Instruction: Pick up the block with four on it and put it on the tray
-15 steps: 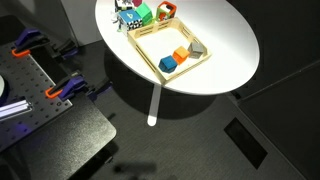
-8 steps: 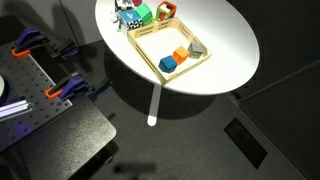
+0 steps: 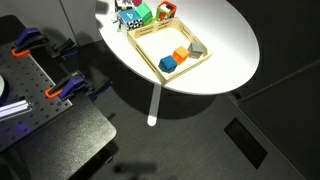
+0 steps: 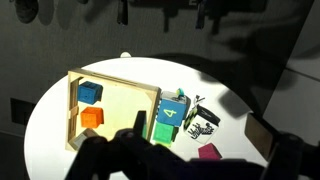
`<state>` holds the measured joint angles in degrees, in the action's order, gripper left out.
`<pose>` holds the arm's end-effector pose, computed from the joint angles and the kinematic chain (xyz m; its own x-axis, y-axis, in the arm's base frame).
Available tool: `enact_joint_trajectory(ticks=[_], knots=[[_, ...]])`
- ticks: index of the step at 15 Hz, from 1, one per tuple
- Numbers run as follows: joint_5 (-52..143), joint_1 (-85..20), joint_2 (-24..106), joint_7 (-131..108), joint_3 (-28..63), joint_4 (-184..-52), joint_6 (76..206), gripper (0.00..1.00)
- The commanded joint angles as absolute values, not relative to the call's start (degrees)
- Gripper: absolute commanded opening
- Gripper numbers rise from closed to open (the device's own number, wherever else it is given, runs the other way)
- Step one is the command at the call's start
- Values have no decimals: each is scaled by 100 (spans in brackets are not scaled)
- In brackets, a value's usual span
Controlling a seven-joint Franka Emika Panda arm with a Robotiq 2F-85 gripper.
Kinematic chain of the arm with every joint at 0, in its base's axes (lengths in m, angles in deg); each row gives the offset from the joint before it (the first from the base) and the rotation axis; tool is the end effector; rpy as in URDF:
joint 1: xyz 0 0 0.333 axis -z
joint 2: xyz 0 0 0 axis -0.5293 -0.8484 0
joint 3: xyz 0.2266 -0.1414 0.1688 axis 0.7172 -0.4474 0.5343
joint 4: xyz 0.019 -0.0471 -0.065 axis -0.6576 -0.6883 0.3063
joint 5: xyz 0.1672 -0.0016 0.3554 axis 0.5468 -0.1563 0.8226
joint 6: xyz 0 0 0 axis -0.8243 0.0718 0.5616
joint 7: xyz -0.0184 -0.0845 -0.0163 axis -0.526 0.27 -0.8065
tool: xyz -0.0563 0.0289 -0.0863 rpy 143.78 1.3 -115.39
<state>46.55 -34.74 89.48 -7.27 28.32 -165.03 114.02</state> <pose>0.3770 0.0668 0.4985 0.9999 0.0107 0.0054 0.0101 -0.9954 0.0948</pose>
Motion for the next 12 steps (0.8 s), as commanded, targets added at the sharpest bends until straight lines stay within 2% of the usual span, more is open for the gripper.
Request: enact_joint_trajectory(ticks=[1, 6, 12], knots=[[4496, -3336, 8787, -782, 2668, -16708, 12018, 100], [4592, -3255, 8533, -755, 2508, -16918, 12593, 100], [4594, -3277, 8498, -732, 2527, -16900, 12509, 100]])
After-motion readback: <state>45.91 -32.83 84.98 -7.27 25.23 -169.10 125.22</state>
